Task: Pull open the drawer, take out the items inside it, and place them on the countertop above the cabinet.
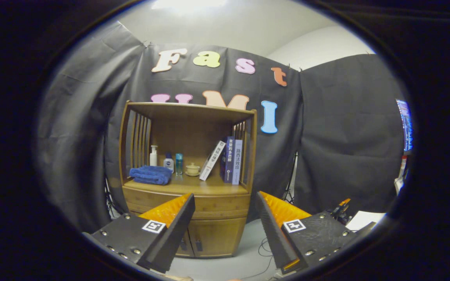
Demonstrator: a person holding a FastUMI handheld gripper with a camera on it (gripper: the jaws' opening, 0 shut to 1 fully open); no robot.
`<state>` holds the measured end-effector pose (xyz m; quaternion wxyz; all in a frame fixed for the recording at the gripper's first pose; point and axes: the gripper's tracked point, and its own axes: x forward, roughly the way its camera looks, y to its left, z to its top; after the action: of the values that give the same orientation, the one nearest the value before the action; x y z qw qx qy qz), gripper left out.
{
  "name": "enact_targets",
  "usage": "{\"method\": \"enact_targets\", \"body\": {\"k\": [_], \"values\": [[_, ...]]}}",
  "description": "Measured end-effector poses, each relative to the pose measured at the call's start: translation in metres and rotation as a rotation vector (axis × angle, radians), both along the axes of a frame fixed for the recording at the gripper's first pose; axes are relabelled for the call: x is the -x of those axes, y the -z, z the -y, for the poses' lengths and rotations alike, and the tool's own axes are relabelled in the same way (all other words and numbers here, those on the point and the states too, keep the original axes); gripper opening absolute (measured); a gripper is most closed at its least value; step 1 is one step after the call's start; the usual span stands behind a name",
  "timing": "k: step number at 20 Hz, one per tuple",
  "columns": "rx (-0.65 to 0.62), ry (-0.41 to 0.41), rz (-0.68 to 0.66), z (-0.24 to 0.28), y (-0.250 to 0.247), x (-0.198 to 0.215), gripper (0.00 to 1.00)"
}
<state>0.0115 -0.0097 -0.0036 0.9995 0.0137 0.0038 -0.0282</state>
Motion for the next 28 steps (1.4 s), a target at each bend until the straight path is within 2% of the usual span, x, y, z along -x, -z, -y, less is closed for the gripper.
{"method": "enact_targets", "body": {"k": [4, 13, 18, 21, 26, 28], "values": [[0.003, 0.034, 0.011, 0.002, 0.003, -0.018, 0.94], [0.054, 0.001, -0.028, -0.053, 0.039, -0.11, 0.94], [0.003, -0.101, -0.142, -0.108, 0.103, -0.164, 0.93], [-0.066, -0.131, -0.193, -0.13, 0.141, -0.195, 0.91], [-0.137, -0.154, -0.288, -0.15, 0.196, -0.236, 0.73], [-0.155, -0.181, -0.322, -0.16, 0.214, -0.245, 0.73]]}}
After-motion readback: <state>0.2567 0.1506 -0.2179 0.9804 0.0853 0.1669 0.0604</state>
